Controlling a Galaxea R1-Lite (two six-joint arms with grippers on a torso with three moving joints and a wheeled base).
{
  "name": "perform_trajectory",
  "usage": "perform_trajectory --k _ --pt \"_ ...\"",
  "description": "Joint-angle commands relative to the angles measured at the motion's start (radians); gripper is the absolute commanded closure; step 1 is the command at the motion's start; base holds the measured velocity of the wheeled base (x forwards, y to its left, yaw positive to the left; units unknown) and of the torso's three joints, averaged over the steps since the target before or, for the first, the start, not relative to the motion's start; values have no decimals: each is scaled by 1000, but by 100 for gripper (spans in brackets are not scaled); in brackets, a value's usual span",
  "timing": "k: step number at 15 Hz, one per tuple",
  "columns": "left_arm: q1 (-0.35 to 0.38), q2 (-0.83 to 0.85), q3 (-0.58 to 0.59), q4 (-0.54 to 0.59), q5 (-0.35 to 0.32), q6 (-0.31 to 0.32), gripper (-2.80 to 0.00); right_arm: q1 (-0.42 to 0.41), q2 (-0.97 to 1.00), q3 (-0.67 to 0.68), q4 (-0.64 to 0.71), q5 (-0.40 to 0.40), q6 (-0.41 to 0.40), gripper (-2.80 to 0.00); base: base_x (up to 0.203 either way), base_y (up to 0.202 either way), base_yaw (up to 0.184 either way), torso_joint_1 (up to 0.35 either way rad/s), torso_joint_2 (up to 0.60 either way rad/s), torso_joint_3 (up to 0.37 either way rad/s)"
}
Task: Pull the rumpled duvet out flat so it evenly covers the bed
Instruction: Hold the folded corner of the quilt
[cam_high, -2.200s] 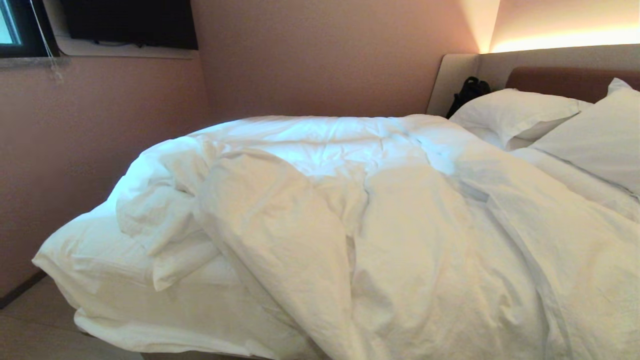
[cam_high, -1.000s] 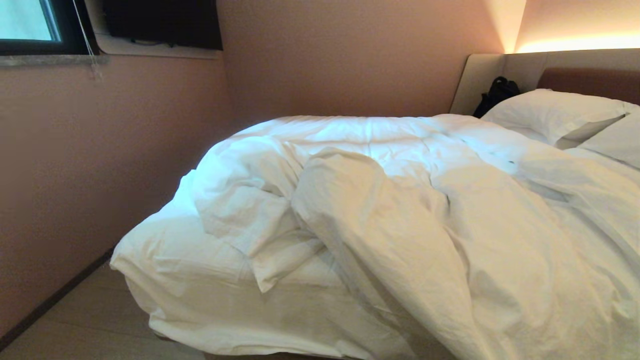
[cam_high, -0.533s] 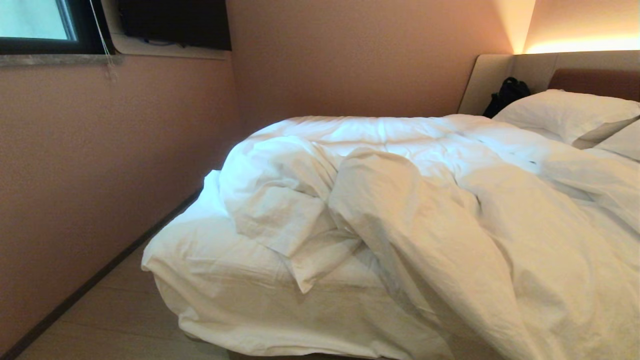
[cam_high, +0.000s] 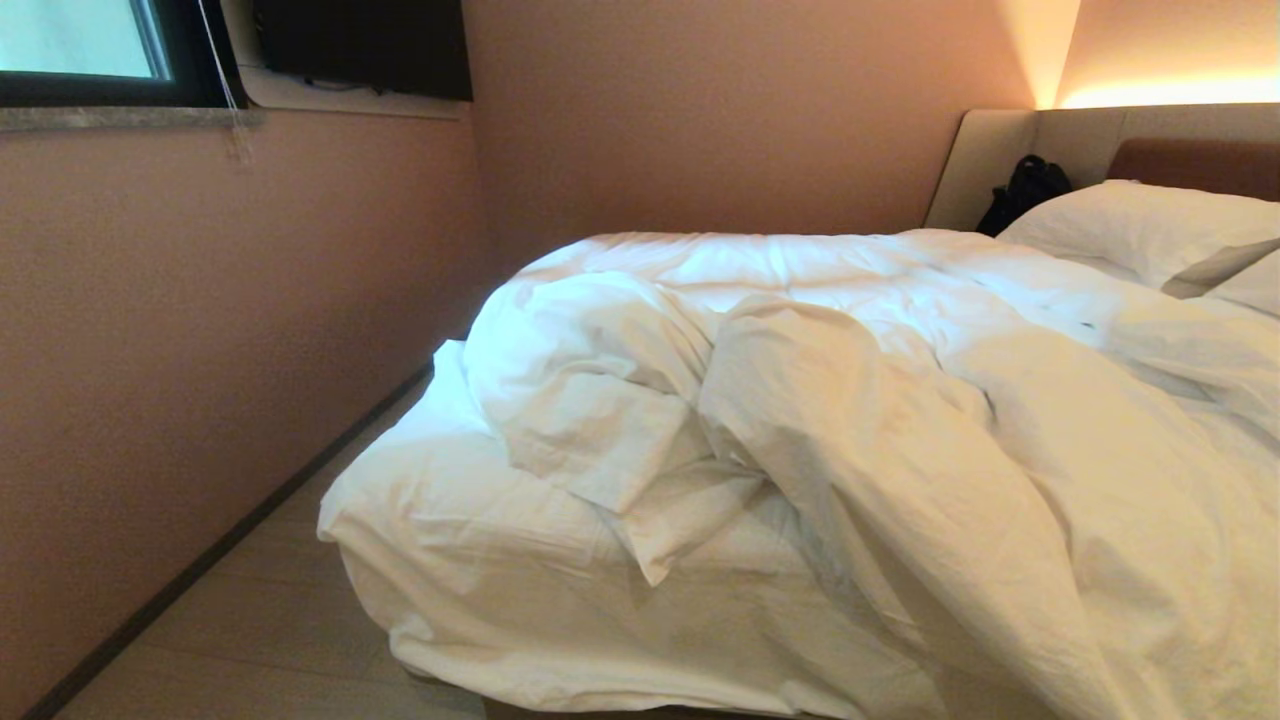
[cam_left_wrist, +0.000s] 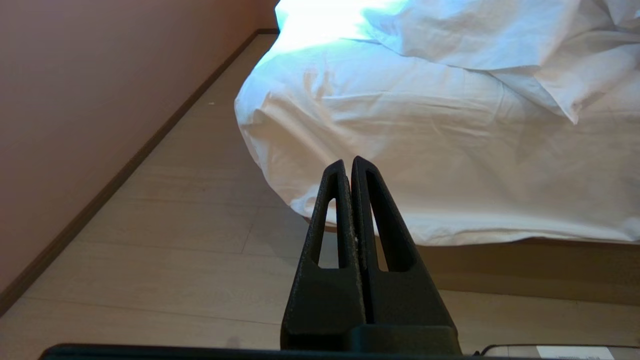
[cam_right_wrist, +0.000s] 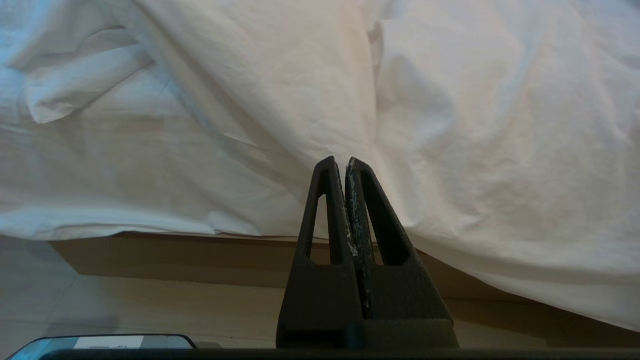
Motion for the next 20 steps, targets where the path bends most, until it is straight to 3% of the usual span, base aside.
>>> perform_trajectory --k 1,20 --pt "1 0 0 0 -1 1 0 0 0 0 1 0 0 0 0 0 0 0 0 0" --pt "1 0 -19 0 3 7 0 0 0 0 1 0 0 0 0 0 0 0 0 0"
